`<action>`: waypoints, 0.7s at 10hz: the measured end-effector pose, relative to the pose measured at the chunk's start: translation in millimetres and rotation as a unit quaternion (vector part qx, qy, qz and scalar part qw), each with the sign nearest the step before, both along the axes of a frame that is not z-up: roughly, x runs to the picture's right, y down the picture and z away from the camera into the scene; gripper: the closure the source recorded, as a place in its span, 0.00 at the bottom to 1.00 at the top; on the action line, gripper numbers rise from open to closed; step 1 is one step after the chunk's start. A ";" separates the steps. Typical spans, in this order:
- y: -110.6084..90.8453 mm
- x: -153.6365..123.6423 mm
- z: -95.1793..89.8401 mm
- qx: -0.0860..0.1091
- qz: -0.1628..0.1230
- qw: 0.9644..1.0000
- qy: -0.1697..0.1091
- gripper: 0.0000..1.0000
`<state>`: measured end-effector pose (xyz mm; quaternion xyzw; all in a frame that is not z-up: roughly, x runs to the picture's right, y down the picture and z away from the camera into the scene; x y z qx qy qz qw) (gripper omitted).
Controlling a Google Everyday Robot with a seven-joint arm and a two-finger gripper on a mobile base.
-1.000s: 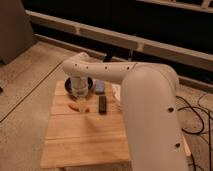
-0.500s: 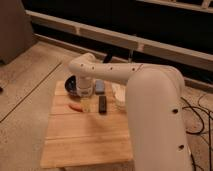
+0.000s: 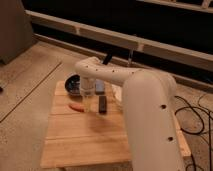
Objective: Place the pepper on the white sponge
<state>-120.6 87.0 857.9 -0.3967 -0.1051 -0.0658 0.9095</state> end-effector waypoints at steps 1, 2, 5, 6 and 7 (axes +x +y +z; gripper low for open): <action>-5.6 -9.3 5.3 0.014 -0.017 1.000 -0.017 0.35; -11.3 -16.1 9.2 0.027 -0.033 0.999 -0.032 0.35; -2.0 -30.9 15.9 0.021 -0.038 0.997 -0.056 0.35; 3.8 -34.3 17.1 0.013 -0.035 0.997 -0.061 0.35; 10.5 -38.7 19.5 0.003 -0.032 0.997 -0.067 0.35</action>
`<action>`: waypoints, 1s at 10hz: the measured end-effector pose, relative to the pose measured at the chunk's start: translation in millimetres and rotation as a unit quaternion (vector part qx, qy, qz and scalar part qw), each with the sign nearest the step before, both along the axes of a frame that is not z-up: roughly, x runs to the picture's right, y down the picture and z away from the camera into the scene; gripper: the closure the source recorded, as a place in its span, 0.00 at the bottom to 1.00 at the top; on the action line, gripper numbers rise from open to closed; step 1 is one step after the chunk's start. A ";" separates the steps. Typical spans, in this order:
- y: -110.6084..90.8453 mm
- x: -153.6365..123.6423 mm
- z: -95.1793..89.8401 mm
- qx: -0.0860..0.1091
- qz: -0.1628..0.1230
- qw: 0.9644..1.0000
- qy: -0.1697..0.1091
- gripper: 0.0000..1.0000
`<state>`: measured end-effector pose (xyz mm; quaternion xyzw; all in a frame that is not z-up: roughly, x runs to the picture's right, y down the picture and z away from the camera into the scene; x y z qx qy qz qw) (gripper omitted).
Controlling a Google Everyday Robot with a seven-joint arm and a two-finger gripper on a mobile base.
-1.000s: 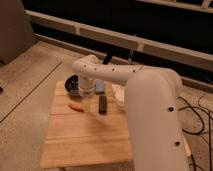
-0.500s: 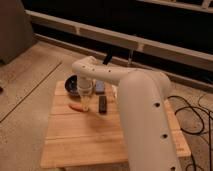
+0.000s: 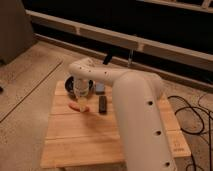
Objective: Place the pepper on the white sponge
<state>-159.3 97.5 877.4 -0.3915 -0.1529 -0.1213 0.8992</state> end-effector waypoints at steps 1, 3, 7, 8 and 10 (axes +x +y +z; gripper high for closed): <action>1.6 -2.6 1.4 -0.003 0.001 1.000 -0.003 0.35; 6.5 -6.9 6.1 -0.014 0.001 1.000 -0.007 0.35; 24.8 -3.5 19.5 -0.051 0.005 0.999 0.002 0.35; 29.6 -2.3 22.4 -0.061 0.001 0.998 0.006 0.35; 33.8 0.9 29.4 -0.079 -0.009 0.997 0.014 0.35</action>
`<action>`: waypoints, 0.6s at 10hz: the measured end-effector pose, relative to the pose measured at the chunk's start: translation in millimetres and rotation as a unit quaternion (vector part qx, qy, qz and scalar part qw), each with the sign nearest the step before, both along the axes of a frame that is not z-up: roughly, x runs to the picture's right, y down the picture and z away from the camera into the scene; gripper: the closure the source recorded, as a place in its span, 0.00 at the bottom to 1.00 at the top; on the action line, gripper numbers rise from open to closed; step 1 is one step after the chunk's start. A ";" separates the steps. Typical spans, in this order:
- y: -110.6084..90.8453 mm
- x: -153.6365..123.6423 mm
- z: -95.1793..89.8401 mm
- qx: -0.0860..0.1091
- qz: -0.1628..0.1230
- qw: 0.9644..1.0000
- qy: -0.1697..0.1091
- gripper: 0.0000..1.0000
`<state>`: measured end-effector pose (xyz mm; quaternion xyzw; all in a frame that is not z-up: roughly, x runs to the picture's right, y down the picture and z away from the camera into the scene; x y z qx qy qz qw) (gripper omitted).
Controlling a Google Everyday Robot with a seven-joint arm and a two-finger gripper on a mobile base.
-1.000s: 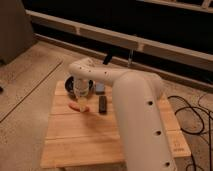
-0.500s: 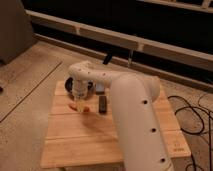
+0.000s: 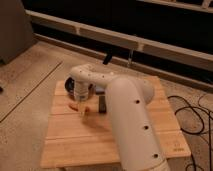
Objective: Place the pepper on the white sponge
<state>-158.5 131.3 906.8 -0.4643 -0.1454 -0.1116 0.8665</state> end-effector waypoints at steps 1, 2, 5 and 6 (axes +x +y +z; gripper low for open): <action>-1.2 2.4 5.4 -0.002 -0.004 1.000 0.006 0.35; -2.7 1.2 8.7 0.000 -0.009 1.000 0.010 0.40; -9.4 -0.3 15.4 0.014 -0.014 1.000 0.016 0.68; -8.7 -0.2 16.0 0.016 -0.016 1.000 0.017 0.79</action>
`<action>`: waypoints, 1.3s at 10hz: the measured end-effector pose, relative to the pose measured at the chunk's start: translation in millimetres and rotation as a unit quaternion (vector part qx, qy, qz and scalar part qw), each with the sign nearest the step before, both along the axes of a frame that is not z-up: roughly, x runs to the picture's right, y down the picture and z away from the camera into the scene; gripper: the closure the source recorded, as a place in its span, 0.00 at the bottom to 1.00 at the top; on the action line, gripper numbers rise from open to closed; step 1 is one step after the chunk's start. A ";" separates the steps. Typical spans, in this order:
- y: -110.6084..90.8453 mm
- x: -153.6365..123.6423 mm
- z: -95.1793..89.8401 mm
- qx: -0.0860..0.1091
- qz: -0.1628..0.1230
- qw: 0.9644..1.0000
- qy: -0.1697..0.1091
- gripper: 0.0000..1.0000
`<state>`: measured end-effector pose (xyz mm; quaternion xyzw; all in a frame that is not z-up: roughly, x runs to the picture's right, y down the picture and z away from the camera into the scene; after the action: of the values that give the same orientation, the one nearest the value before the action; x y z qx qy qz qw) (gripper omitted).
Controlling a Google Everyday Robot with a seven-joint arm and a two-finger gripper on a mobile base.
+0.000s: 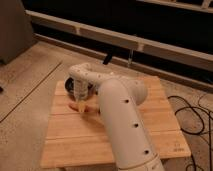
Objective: Place the pepper on the white sponge
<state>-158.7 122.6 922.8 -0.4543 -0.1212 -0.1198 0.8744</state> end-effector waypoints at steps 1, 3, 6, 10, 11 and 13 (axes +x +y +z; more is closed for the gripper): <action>-0.8 -0.6 0.5 0.004 -0.001 1.000 0.001 0.89; -3.0 -0.8 -0.9 0.010 0.001 1.000 0.004 1.00; -37.0 3.3 -11.2 0.050 0.008 0.999 0.020 1.00; -100.4 20.9 -45.7 0.114 0.024 0.991 0.062 1.00; -107.3 32.3 -51.7 0.119 0.031 0.989 0.078 1.00; -116.2 69.4 -61.5 0.106 0.071 0.984 0.122 1.00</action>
<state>-89.3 6.3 861.3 -0.3602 -0.0320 -0.0129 0.9322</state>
